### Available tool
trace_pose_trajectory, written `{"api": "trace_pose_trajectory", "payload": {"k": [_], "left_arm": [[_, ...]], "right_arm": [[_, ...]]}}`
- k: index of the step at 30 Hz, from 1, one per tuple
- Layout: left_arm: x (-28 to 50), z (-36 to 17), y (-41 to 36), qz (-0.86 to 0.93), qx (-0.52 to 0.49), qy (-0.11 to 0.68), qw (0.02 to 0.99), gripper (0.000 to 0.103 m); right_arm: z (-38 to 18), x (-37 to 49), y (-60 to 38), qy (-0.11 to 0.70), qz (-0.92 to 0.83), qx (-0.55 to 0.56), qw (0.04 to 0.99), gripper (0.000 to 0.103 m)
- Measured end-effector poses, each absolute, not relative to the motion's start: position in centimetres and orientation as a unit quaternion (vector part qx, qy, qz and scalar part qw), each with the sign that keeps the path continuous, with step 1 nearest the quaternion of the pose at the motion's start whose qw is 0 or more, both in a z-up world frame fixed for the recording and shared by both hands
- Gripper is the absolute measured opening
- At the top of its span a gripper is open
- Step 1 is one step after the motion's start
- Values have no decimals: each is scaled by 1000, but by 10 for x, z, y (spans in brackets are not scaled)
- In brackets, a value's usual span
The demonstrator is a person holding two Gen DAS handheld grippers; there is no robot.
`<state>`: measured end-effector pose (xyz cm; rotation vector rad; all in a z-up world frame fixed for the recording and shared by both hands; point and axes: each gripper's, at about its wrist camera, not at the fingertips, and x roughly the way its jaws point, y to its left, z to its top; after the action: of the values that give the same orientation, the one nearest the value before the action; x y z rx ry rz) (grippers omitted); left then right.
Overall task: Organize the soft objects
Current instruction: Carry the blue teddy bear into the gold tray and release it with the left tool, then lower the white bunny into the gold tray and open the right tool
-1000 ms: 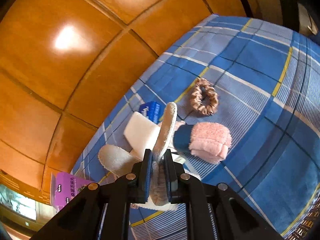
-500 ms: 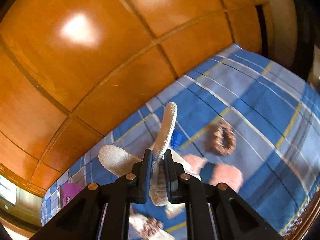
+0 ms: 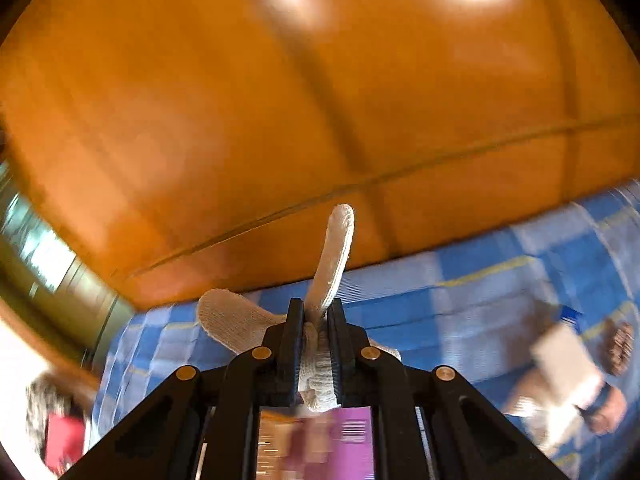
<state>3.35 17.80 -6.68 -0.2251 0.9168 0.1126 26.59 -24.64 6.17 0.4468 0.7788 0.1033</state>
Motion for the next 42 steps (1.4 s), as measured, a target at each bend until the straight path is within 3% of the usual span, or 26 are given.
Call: {"api": "trace_pose_trajectory", "payload": {"k": [10,15,22,42], "left_arm": [[21,-44,184,75,-95,411,903,76],[14,-29,194,121,-82,377,914,86],[7,-11,201,156,-61,343,924,96],[7,-11,196,158,-56,342,925,100]], "right_arm": [[46,251,-63,418,280,123,855,11],[15,222,-3,458,325,104,820,11],[-39,203,42,501,325,57,800,11],[-71,206,87,500,273,-53,820,11]]}}
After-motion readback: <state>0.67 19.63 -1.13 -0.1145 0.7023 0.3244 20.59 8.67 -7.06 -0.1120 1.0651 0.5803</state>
